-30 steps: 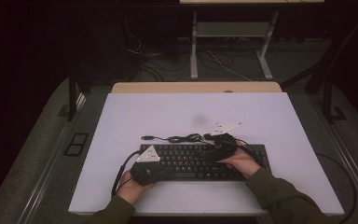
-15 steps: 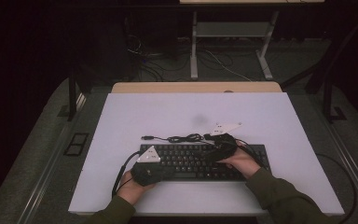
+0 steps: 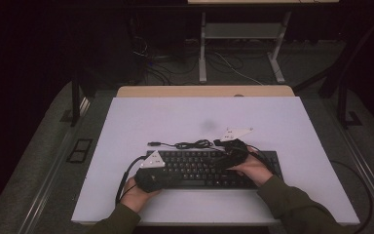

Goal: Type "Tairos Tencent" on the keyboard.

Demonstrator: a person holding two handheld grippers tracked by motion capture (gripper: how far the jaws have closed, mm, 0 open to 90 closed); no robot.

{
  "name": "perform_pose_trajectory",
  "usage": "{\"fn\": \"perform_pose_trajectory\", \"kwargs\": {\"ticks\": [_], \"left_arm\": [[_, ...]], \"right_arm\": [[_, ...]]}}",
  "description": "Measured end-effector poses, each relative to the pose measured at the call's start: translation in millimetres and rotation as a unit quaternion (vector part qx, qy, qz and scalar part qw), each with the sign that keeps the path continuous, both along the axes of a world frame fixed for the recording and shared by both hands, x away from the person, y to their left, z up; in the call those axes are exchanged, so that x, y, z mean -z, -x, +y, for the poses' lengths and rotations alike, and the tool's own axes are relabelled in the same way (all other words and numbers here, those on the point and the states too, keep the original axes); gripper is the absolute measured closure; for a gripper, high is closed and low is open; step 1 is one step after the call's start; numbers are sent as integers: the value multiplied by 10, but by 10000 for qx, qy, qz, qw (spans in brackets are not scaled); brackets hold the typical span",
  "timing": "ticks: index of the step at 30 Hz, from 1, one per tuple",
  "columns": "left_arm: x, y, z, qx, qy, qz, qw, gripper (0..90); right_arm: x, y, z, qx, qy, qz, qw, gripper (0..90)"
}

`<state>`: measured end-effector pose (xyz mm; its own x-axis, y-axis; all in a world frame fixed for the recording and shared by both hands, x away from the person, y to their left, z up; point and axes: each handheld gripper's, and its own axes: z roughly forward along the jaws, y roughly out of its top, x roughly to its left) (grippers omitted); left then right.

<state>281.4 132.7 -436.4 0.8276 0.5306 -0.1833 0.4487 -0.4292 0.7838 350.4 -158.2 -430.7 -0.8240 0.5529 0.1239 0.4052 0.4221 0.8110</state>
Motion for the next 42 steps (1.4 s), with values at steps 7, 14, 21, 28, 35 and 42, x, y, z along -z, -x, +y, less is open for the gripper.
{"fn": "perform_pose_trajectory", "kwargs": {"ticks": [7, 14, 21, 28, 35, 42], "left_arm": [[-13, -26, 49, -108, 57, -4, 9999, 717], [-24, -61, 67, -249, 96, -25, 9996, 526], [-14, -98, 63, -307, 39, 13, 9995, 382], [-23, -141, 52, -349, 14, -75, 9994, 298], [-23, -189, 27, -328, -3, -154, 9993, 285], [-27, -246, -12, -281, -4, -172, 9995, 279]], "right_arm": [[-39, -11, -45, -79, -66, 224, 9997, 138], [-63, 33, -72, -143, -42, 206, 9997, 141], [-52, 61, -118, -258, -106, 326, 9991, 142], [-56, 91, -166, -255, -95, 330, 9991, 156], [-56, 130, -237, -232, -122, 398, 9989, 231], [-56, 179, -310, -279, -135, 439, 9986, 366]]}}
